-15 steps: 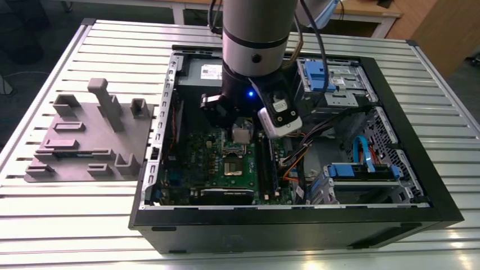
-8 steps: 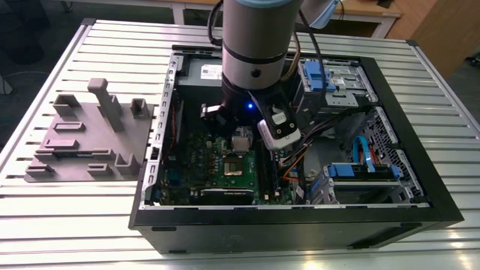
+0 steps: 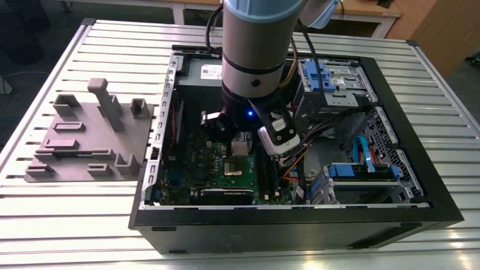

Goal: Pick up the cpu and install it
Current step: 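Place the cpu into insertion slot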

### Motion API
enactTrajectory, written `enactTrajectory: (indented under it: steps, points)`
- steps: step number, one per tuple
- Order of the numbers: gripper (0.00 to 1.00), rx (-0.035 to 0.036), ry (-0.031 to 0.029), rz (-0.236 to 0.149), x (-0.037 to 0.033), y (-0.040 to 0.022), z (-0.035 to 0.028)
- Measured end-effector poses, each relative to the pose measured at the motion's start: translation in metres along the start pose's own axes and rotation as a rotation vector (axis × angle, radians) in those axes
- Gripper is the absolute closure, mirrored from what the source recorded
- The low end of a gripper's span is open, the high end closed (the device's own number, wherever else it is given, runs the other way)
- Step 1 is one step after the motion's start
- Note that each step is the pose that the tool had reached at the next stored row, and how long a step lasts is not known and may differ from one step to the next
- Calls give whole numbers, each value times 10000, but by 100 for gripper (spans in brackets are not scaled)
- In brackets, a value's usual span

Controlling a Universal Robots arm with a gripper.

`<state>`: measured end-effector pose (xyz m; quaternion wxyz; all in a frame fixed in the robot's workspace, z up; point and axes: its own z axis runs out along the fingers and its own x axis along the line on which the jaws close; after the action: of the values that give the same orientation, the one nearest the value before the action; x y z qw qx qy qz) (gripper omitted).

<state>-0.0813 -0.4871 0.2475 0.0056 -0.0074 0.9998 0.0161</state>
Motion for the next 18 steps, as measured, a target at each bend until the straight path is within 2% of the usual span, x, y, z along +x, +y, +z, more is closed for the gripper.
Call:
enactTrajectory:
  steps: [1, 5, 18]
  points:
    - [53, -1, 0, -1, 0, -7, 37]
    - [53, 0, 0, -1, 1, -31, 108]
    - [53, 0, 4, 0, 46, -51, 342]
